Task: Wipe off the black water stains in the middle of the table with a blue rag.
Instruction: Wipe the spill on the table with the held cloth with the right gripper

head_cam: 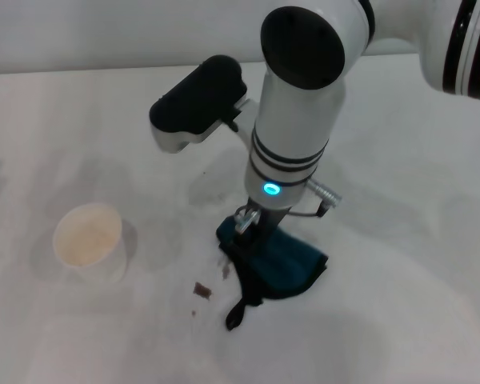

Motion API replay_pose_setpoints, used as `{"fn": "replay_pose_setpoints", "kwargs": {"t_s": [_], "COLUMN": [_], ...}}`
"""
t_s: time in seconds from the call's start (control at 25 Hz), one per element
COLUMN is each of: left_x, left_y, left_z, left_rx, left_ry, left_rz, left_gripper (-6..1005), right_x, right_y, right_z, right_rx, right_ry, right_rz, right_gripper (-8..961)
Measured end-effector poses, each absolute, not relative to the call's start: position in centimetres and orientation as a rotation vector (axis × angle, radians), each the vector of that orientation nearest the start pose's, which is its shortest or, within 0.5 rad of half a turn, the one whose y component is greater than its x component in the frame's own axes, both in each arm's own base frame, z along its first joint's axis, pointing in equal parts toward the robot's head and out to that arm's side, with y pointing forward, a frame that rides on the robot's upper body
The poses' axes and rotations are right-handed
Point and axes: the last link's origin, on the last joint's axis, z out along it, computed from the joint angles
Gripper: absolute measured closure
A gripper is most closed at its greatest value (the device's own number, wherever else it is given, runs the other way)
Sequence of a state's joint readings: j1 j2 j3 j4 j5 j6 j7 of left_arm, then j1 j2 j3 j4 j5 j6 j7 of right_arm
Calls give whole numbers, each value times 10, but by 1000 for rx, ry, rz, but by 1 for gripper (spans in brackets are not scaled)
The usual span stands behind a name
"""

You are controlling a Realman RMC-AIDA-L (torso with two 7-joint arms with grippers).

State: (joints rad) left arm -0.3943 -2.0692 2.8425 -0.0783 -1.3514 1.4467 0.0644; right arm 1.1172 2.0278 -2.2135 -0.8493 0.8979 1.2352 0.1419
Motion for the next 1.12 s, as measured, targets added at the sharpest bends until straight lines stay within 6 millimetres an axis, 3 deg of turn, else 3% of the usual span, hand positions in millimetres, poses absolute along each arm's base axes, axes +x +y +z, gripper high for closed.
{"fn": "replay_pose_setpoints", "kwargs": {"t_s": [0.36,0.64,1.12], "left_x": [-353,-354,-360], "left_y": [295,294,287], "left_z": [31,30,31], "left_rx": [-1583,-1585,-1581], "left_ry": [-110,-113,-126], "left_rz": [-471,-469,-453], "left_gripper": [152,153,153], "right_x": [104,101,107], "right_y": [319,306,339], "right_z": [-148,-157,-134], "right_rx": [-2615,-2701,-2542], "right_ry": [1082,1099,1036], "right_rz": [-813,-794,-828], "right_gripper": [861,862,847]}}
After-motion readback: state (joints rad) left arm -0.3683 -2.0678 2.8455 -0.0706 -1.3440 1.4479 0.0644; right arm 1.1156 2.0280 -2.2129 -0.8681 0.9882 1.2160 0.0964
